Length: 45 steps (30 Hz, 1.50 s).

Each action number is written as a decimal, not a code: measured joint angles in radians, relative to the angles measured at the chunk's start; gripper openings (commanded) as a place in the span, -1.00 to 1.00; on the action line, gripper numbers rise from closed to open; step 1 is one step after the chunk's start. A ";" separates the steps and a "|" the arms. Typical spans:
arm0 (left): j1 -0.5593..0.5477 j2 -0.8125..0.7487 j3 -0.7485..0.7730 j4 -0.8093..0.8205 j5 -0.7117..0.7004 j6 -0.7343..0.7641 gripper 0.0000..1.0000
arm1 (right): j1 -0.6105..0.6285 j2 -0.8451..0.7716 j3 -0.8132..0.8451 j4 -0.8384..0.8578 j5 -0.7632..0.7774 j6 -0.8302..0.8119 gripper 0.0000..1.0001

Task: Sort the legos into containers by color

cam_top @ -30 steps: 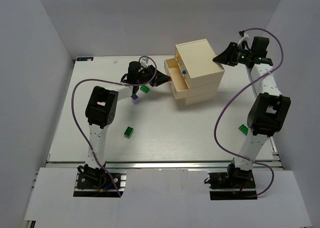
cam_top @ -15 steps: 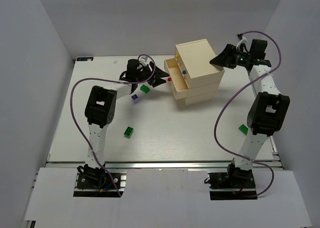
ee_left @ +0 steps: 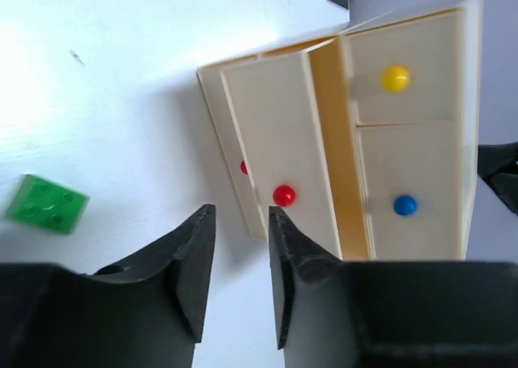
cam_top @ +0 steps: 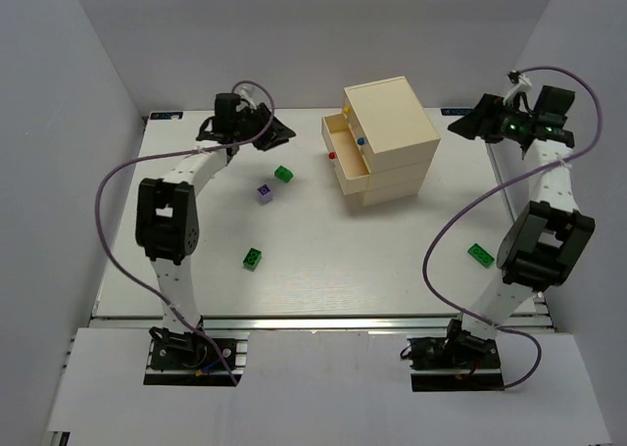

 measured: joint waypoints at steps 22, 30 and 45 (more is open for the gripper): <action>0.080 -1.190 -0.808 -0.233 -0.336 0.488 0.95 | -0.035 -0.599 -0.835 -0.278 0.465 -1.053 0.79; 0.069 -1.223 -0.912 -0.246 -0.408 0.549 0.95 | -0.035 -0.450 -0.835 -0.137 0.651 -1.032 0.78; 0.069 -1.233 -0.912 -0.246 -0.430 0.566 0.96 | -0.038 -0.293 -0.837 -0.005 0.803 -1.048 0.44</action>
